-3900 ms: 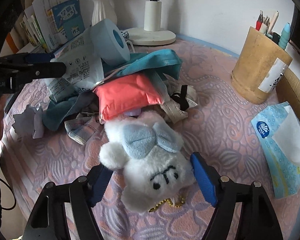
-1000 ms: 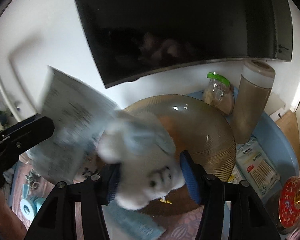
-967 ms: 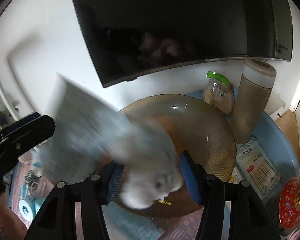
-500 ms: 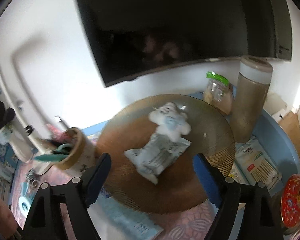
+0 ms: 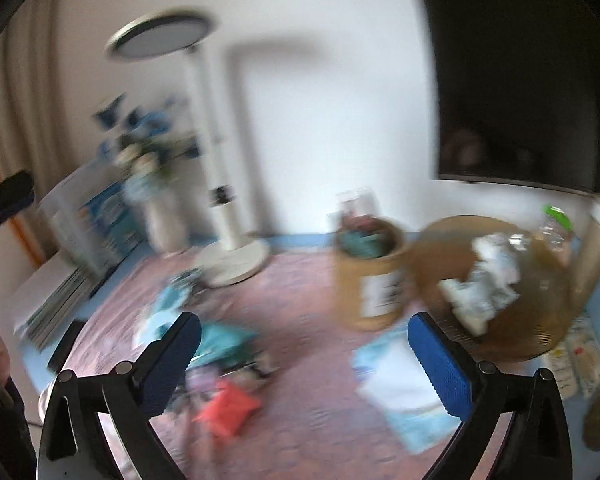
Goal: Organize soft objects
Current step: 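Move both open tools back over the pile of soft items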
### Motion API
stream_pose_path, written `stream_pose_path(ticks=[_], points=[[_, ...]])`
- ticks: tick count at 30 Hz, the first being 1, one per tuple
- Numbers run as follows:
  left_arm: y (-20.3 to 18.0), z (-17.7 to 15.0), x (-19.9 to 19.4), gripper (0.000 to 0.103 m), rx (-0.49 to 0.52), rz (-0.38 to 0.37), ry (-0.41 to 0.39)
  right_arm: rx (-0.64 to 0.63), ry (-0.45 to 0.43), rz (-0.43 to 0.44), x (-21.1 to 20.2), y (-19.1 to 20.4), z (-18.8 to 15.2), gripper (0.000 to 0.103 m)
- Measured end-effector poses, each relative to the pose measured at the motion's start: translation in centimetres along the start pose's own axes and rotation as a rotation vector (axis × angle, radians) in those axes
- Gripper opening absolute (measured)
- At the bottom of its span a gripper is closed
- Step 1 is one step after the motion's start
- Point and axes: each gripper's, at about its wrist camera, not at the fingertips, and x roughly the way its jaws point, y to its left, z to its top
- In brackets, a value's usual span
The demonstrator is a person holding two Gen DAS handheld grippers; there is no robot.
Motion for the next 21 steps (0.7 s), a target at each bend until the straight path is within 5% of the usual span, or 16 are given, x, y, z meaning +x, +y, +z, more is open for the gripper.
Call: stream_pose_path(ticks=[5, 10, 16, 21], points=[[4.2, -3.8, -1.7, 0.103, -0.066, 0.057, 0.039, -0.064, 0.072, 0.046, 2.1, 5.8, -2.7, 0.103], [6.2, -8.4, 0.3, 0.103, -0.138, 0.017, 0.132, -0.069, 0.151, 0.028, 3.6, 8.6, -4.8, 0.103], [6.8, -13.4, 5.8, 0.103, -0.216, -0.07, 0.326, -0.039, 0.262, -0.042, 6.3, 8.6, -7.0, 0.103], [4.9, -14.3, 9.5, 0.102, -0.138, -0.081, 0.424, -0.009, 0.334, -0.084, 8.0, 7.7, -8.4, 0.103]])
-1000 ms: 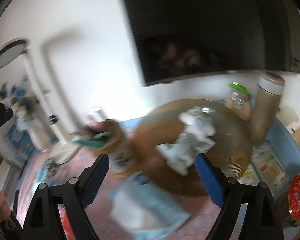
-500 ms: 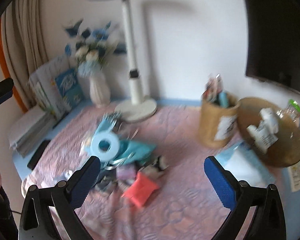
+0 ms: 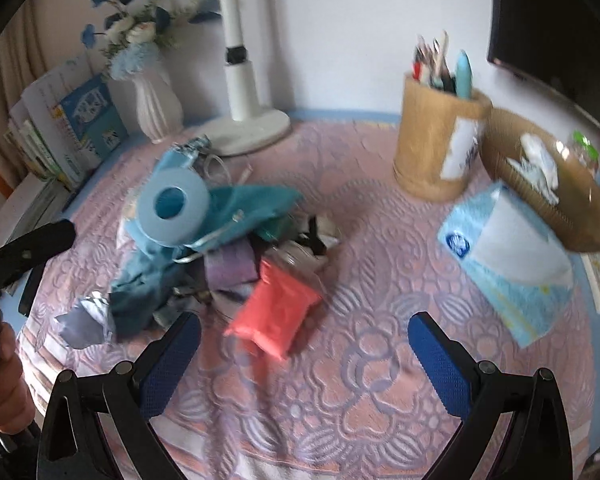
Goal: Organize soft objects
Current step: 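Move both open tools back over the pile of soft items, then grasp the light blue tape roll with the left tool while the right tool grasps the red zip bag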
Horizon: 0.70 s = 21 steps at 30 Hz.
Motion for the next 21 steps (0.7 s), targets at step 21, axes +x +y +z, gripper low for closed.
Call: stream_pose_path(ticks=[21], points=[[-5.4, 1.1, 7.3, 0.102, 0.242, 0.088, 0.079, 0.106, 0.14, 0.096, 3.1, -2.1, -1.0, 0.103]])
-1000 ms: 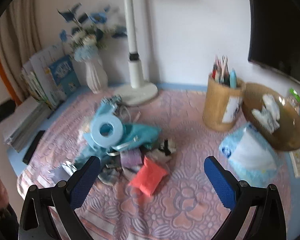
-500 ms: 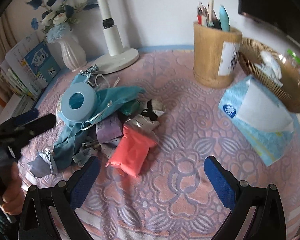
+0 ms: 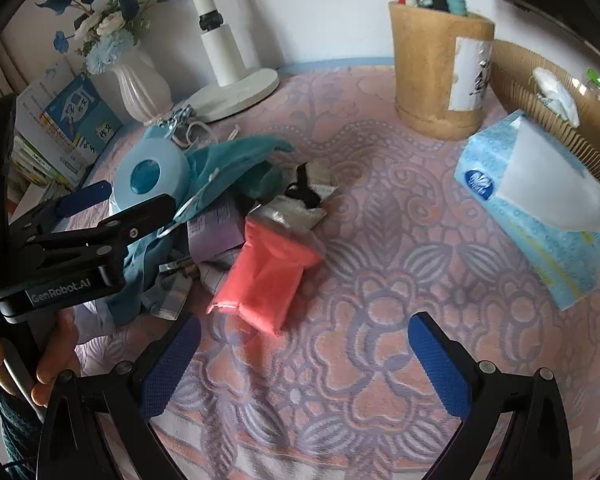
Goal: Organize soft objects
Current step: 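Grasp the light blue tape roll with the left tool while the right tool grasps the red zip bag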
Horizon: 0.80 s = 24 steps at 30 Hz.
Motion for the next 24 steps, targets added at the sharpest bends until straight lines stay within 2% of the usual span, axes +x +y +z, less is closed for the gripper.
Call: stream_pose_path(ticks=[3, 7, 9, 12, 13, 15, 16, 19, 21, 23, 24], points=[[0.3, -0.1, 0.5, 0.101, -0.016, -0.012, 0.01, 0.016, 0.022, 0.026, 0.5, 0.6, -0.1, 0.103], [0.7, -0.1, 1.2, 0.094, -0.036, -0.024, 0.019, 0.022, 0.027, -0.008, 1.3, 1.4, 0.0, 0.102], [0.7, -0.1, 1.2, 0.087, -0.032, -0.006, 0.011, 0.041, 0.039, -0.012, 1.8, 1.3, 0.1, 0.088], [0.7, -0.1, 1.2, 0.083, -0.03, 0.002, 0.006, 0.064, 0.059, -0.001, 2.5, 1.1, 0.2, 0.08], [0.7, -0.1, 1.2, 0.082, -0.029, -0.001, 0.003, 0.061, 0.046, -0.009, 2.4, 1.1, 0.3, 0.078], [0.5, -0.1, 1.2, 0.067, -0.021, -0.004, 0.002, 0.055, 0.043, -0.01, 2.5, 1.3, 0.5, 0.076], [0.4, -0.1, 1.2, 0.065, -0.015, -0.006, 0.002, 0.058, 0.043, -0.005, 2.6, 1.4, 0.5, 0.076], [0.2, -0.1, 1.2, 0.064, -0.013, 0.001, -0.002, 0.056, 0.04, -0.009, 2.7, 1.6, 0.7, 0.074], [0.2, -0.2, 1.1, 0.065, -0.012, -0.001, -0.001, 0.036, 0.032, -0.031, 2.9, 2.0, 0.9, 0.053], [0.5, -0.2, 0.9, 0.067, -0.02, -0.005, -0.001, -0.006, 0.019, -0.071, 2.9, 2.6, 0.8, 0.041], [0.8, -0.3, 0.7, 0.067, -0.029, -0.018, -0.002, -0.016, 0.015, -0.085, 2.9, 2.6, 0.8, 0.041]])
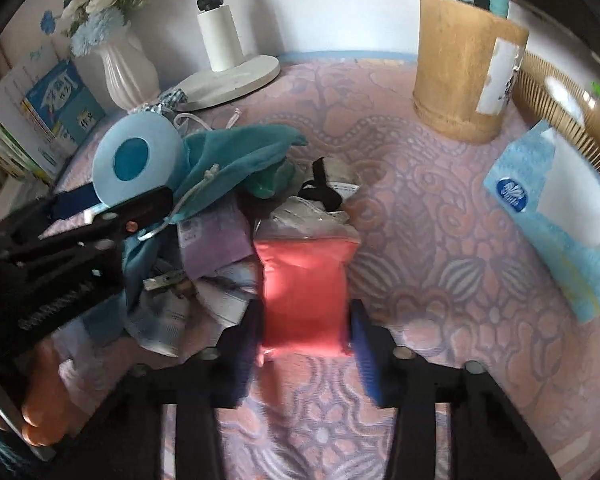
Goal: Organize soft objects
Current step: 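Grasp the light blue tape roll with the left tool while the right tool grasps the red zip bag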
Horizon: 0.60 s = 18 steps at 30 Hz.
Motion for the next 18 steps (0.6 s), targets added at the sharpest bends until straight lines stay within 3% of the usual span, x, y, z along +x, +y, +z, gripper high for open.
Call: stream_pose_path(ticks=[3, 6, 9, 11, 13, 15, 18], points=[[1.0, 0.0, -1.1, 0.069, -0.05, -0.066, -0.022, 0.003, -0.009, 0.014, -0.1, -0.5, -0.1, 0.041], [1.3, 0.5, -1.8, 0.074, -0.086, -0.057, -0.049, 0.006, -0.023, 0.004, -0.4, -1.1, -0.1, 0.041], [-0.4, 1.2, -1.6, 0.076, -0.027, 0.018, -0.051, 0.009, -0.028, 0.007, -0.8, -1.5, -0.1, 0.041], [-2.2, 1.5, -0.3, 0.076, 0.039, 0.129, -0.028, 0.009, -0.024, 0.007, -0.7, -1.6, 0.0, 0.041], [-3.1, 1.5, 0.7, 0.075, 0.078, 0.179, -0.009, 0.01, -0.015, 0.01, -0.5, -1.8, -0.1, 0.041], [-3.1, 1.4, 0.7, 0.053, 0.079, 0.154, -0.01, 0.005, -0.017, 0.015, -0.5, -2.1, -0.1, 0.041], [-2.3, 1.2, -0.1, 0.039, 0.066, 0.119, -0.022, 0.0, -0.025, 0.015, -0.9, -2.5, -0.3, 0.041]])
